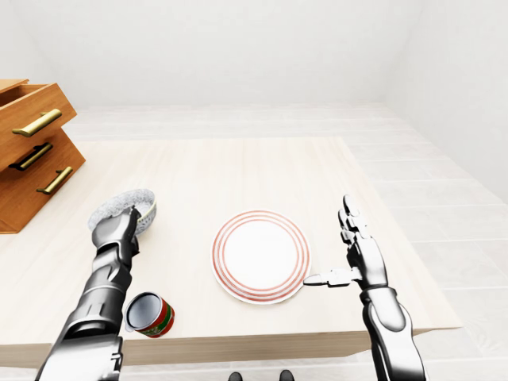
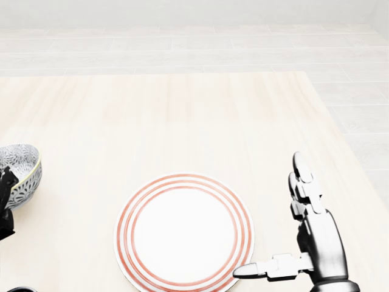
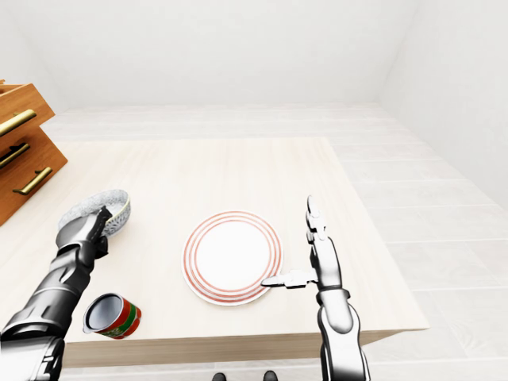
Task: Put the bowl on the plate.
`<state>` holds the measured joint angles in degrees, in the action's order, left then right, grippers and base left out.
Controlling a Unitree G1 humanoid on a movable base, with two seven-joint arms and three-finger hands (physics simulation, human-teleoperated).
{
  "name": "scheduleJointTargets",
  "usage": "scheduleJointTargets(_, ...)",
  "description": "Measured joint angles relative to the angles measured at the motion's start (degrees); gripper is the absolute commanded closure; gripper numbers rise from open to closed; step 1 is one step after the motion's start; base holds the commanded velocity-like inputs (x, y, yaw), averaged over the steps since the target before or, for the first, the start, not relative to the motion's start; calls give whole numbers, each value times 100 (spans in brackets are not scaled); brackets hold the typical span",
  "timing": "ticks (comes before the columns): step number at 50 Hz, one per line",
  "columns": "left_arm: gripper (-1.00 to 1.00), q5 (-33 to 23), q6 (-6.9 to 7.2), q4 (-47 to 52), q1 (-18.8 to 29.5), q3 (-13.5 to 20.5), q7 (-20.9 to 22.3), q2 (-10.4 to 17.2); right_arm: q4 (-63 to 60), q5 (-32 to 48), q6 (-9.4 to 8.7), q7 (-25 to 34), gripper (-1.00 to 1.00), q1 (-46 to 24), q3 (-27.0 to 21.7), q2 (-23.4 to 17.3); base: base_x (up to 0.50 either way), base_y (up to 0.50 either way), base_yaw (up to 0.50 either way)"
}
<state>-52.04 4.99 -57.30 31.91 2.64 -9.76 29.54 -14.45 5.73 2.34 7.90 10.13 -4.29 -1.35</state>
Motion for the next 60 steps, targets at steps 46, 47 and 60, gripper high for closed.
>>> scheduleJointTargets(46, 100, -1944, 1, 3984, -536, -157, 1746, -1331, -143, -208, 132, 174, -100, 190, -175, 4, 0, 0, 0)
scheduleJointTargets(47, 100, -2002, 1, 4024, -533, -172, 1780, -1367, -147, -213, 134, 180, -100, 195, -184, 5, 0, 0, 0)
scheduleJointTargets(60, 100, -2423, 2, 4516, -585, -310, 2098, -1763, -347, -252, 209, 279, -100, 398, -271, 40, 0, 0, 0)
